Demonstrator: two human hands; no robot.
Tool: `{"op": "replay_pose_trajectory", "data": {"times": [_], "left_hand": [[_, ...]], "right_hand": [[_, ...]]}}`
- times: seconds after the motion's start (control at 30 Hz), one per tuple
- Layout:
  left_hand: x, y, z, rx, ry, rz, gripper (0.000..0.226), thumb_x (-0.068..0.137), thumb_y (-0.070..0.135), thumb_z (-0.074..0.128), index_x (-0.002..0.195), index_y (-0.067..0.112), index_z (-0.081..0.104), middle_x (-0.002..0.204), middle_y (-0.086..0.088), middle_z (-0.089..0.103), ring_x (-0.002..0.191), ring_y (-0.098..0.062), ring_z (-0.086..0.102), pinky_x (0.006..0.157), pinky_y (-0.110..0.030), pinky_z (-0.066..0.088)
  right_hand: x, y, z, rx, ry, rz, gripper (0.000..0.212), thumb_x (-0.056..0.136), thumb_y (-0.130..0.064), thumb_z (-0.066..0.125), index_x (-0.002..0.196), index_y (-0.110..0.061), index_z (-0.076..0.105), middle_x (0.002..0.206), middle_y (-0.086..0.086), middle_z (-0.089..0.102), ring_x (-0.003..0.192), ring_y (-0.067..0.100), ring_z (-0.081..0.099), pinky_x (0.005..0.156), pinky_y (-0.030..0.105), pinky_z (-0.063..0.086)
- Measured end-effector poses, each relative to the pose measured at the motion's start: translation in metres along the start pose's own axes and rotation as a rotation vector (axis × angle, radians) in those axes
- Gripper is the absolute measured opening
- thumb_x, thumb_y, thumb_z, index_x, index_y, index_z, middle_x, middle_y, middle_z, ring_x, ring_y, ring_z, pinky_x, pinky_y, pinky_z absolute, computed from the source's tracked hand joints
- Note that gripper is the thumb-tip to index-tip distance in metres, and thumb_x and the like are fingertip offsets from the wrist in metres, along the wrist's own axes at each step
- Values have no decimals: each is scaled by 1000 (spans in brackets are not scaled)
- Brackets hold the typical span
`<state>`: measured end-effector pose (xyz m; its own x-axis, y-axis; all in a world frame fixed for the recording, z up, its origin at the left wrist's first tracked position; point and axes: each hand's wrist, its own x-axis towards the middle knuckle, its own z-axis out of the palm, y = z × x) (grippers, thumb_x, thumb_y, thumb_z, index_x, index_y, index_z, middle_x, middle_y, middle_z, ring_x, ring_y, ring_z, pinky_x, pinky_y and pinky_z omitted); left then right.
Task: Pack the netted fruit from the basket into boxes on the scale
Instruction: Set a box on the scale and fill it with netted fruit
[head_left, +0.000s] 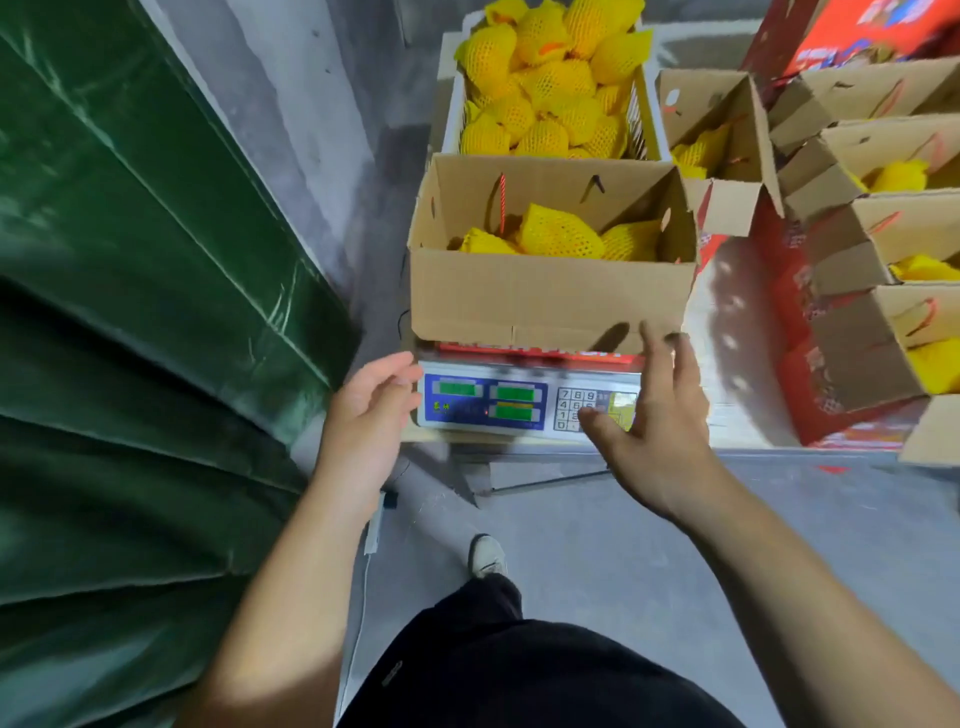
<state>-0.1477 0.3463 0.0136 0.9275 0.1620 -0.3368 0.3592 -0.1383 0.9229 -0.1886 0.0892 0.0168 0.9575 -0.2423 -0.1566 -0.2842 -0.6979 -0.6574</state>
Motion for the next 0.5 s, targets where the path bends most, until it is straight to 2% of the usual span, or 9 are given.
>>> {"op": "replay_pose_trajectory", "data": {"times": [0.1, 0.17, 0.2, 0.3, 0.37, 0.43, 0.5], "left_hand": [[-33, -14, -4, -24, 8, -5, 23, 107, 21, 58, 110, 40, 71, 116, 10, 76, 101, -7, 75, 91, -24, 54], [-48, -24, -4, -31, 10, -21, 21, 105, 22, 61, 113, 37, 73, 115, 11, 77, 101, -4, 73, 93, -23, 53], [-54, -28, -6, -31, 15, -22, 20, 104, 21, 62, 114, 35, 73, 114, 14, 76, 103, 1, 71, 92, -18, 50], [-69, -37, -12, 22, 35, 6, 24, 105, 17, 60, 112, 35, 75, 112, 30, 73, 105, 18, 62, 82, -1, 43], [-76, -39, -17, 48, 43, 20, 29, 105, 14, 57, 111, 36, 74, 113, 28, 73, 105, 16, 62, 78, 2, 41], [-79, -39, -21, 48, 47, 25, 32, 104, 11, 56, 108, 38, 74, 114, 24, 75, 107, 12, 64, 83, -1, 42], [-81, -40, -23, 28, 46, 18, 33, 105, 11, 56, 109, 39, 73, 113, 24, 75, 109, 5, 66, 91, -13, 45]], "right_hand": [[-25, 10, 0, 114, -140, 24, 64, 97, -30, 67, 155, -27, 39, 160, 5, 36, 143, 28, 41, 120, 46, 34], [-38, 14, 2, 202, -267, 59, 41, 100, -26, 64, 140, -29, 54, 137, 0, 62, 123, 19, 61, 111, 47, 47], [-43, 14, 4, 209, -322, 65, 33, 100, -25, 62, 132, -32, 57, 125, -4, 68, 113, 15, 67, 107, 46, 51], [-59, 14, 9, 191, -411, 14, 25, 101, -27, 61, 124, -38, 60, 111, -16, 71, 100, 3, 70, 101, 39, 55], [-65, 10, 11, 193, -427, -10, 26, 101, -28, 60, 126, -37, 61, 109, -17, 71, 98, 2, 70, 99, 37, 55], [-66, 6, 11, 187, -437, -23, 28, 101, -28, 60, 128, -34, 61, 109, -17, 71, 97, 4, 70, 97, 36, 55], [-64, 2, 11, 187, -447, -32, 29, 101, -29, 60, 130, -32, 61, 111, -15, 71, 96, 3, 70, 94, 33, 55]]}}
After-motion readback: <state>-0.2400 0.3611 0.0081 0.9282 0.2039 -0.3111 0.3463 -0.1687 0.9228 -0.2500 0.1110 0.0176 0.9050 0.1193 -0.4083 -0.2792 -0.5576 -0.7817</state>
